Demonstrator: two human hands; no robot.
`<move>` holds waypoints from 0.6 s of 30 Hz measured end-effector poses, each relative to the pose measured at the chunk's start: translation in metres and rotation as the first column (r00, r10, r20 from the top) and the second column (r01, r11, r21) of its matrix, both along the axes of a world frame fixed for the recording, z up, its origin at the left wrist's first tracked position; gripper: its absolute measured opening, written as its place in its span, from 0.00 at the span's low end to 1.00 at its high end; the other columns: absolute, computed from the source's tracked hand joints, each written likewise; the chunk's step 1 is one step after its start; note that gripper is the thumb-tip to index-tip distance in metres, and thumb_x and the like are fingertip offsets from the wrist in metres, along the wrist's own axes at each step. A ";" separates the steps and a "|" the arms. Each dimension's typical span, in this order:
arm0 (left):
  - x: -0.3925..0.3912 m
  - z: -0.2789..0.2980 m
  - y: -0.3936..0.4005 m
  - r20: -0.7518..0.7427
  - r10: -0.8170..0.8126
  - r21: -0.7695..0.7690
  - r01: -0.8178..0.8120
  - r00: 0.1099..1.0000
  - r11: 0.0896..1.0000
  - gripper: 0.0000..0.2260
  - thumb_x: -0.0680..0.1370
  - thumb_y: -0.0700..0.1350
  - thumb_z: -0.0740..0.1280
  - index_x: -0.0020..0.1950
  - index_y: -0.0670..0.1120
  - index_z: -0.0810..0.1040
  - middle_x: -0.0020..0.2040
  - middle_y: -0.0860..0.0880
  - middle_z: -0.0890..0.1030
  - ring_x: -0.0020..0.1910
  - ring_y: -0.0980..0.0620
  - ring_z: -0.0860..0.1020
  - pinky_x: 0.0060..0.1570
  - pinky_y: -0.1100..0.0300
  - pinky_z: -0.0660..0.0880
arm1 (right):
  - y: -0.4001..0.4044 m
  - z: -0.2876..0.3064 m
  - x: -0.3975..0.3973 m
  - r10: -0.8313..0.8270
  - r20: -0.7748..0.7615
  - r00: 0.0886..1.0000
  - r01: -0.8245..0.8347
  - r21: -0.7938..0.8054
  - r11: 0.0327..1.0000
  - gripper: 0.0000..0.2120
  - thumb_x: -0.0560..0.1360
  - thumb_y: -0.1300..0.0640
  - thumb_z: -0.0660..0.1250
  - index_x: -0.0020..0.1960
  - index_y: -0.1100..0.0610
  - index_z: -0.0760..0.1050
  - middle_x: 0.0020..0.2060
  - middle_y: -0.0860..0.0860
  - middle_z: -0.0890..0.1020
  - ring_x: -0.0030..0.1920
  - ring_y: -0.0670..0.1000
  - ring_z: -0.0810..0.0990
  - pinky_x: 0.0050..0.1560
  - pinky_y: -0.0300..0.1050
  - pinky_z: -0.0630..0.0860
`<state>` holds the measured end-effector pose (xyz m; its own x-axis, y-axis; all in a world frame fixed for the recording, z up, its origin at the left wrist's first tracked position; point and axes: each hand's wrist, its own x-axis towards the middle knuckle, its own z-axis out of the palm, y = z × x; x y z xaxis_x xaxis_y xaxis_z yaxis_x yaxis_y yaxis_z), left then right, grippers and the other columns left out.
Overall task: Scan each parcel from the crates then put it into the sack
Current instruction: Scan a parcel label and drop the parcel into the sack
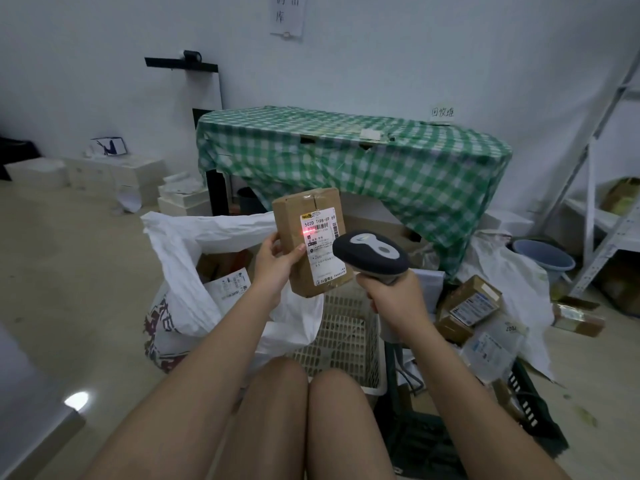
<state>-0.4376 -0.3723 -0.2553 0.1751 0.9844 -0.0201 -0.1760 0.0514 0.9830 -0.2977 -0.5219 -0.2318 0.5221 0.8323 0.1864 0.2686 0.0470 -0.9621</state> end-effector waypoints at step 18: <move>-0.019 0.000 0.007 0.055 0.035 -0.004 -0.035 0.998 0.999 0.27 0.75 0.41 0.71 0.72 0.49 0.67 0.65 0.49 0.76 0.61 0.47 0.77 0.57 0.50 0.77 | 0.015 -0.001 -0.004 0.006 -0.057 0.998 -0.006 0.005 1.000 0.06 0.71 0.66 0.69 0.38 0.64 0.74 0.30 0.60 0.73 0.32 0.54 0.70 0.35 0.50 0.69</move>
<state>-0.4567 -0.3650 -0.2557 0.1411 0.9899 -0.0147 -0.2320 0.0475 0.9716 -0.3017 -0.5065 -0.2332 0.5267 0.8346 0.1610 0.2134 0.0534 -0.9755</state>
